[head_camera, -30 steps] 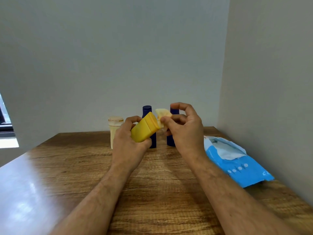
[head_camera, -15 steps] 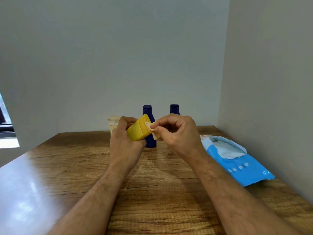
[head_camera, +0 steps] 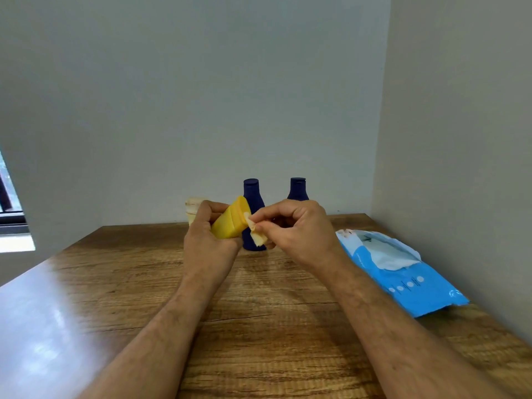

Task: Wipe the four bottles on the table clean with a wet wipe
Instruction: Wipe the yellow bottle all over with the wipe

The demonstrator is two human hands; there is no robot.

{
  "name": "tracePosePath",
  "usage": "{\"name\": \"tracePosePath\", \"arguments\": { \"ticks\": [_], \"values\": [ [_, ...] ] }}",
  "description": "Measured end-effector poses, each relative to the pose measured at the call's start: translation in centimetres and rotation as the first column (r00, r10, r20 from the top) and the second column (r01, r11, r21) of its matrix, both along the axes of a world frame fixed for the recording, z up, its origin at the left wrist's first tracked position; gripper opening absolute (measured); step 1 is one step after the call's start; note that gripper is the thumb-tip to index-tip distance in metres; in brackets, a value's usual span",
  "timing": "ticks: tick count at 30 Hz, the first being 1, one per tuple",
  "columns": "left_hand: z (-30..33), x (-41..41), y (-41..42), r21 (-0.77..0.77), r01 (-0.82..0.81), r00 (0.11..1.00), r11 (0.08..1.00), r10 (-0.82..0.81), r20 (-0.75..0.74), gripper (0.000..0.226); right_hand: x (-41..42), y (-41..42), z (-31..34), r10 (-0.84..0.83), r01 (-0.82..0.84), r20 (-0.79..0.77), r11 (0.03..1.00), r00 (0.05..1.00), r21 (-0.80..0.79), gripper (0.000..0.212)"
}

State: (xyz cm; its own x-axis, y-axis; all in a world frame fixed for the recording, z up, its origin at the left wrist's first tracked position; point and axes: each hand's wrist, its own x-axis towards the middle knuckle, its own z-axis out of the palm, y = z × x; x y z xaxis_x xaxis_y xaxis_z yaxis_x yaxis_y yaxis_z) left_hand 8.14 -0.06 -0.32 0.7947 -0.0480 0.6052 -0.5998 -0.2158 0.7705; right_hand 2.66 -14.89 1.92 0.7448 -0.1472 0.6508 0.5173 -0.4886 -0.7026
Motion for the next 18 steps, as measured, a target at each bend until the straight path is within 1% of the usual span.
{"name": "tracePosePath", "arguments": {
  "ticks": [2,4,8,11,13,18],
  "values": [
    [0.05,-0.05,-0.03,0.002,0.013,1.0,1.0,-0.013,-0.013,0.046,-0.08,0.15,0.01,-0.004,0.004,0.023,1.0,1.0,-0.016,0.008],
    [0.01,-0.08,-0.11,0.029,0.032,0.999,0.999,-0.032,-0.008,0.045,0.01,0.1,-0.03,-0.034,0.034,0.043,0.999,0.999,0.002,0.008],
    [-0.26,-0.12,-0.3,0.132,0.041,0.998,0.99,-0.048,0.051,0.054,0.34,-0.35,-0.05,-0.136,0.133,0.044,0.989,0.99,0.059,0.01],
    [-0.47,-0.2,-0.6,0.185,0.03,0.994,0.982,-0.048,0.093,0.054,0.31,-0.63,-0.03,-0.184,0.18,0.044,0.98,0.982,0.082,0.011],
    [-0.53,-0.16,-0.58,0.184,0.014,0.995,0.983,-0.033,0.099,0.054,0.38,-0.72,-0.12,-0.157,0.154,0.043,0.986,0.987,0.059,0.011],
    [-0.68,0.45,0.04,0.165,-0.039,0.997,0.986,0.027,0.076,0.054,0.26,-0.45,-0.25,-0.001,0.0,-0.033,0.999,0.999,-0.047,0.01]
  ]
}}
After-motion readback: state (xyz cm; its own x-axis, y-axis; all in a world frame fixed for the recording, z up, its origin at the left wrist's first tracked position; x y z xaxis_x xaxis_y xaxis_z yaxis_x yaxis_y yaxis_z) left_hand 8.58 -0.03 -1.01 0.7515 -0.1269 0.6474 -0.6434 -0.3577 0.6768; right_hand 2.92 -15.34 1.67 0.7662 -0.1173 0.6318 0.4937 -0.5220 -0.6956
